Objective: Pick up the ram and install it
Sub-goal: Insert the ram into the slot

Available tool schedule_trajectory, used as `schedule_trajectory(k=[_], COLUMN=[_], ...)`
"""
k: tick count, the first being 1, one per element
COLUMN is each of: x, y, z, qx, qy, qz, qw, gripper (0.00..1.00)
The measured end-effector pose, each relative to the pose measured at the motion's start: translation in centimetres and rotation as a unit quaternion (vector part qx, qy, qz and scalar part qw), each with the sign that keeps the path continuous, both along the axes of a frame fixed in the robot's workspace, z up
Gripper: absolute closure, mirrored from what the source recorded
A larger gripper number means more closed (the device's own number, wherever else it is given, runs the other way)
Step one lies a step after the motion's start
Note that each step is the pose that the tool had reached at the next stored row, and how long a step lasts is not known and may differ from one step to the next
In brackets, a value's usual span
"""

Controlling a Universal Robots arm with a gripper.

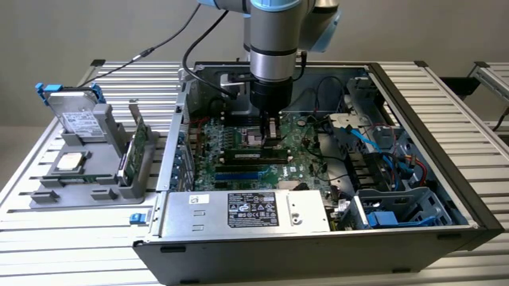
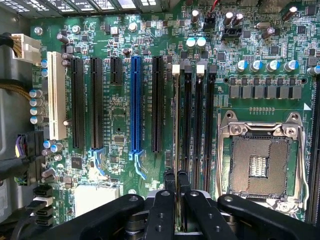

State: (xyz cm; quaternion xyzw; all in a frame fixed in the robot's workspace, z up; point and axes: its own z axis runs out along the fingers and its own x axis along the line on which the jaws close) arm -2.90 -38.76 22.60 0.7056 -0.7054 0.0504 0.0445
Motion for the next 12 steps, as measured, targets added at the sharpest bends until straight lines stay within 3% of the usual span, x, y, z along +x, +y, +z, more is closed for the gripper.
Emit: schedule_trajectory(k=[12], x=[0.09], y=[0.02], z=[-0.01], qx=[0.0000], qy=[-0.0002], qz=[0.000], qw=[1.0000], gripper=[0.87])
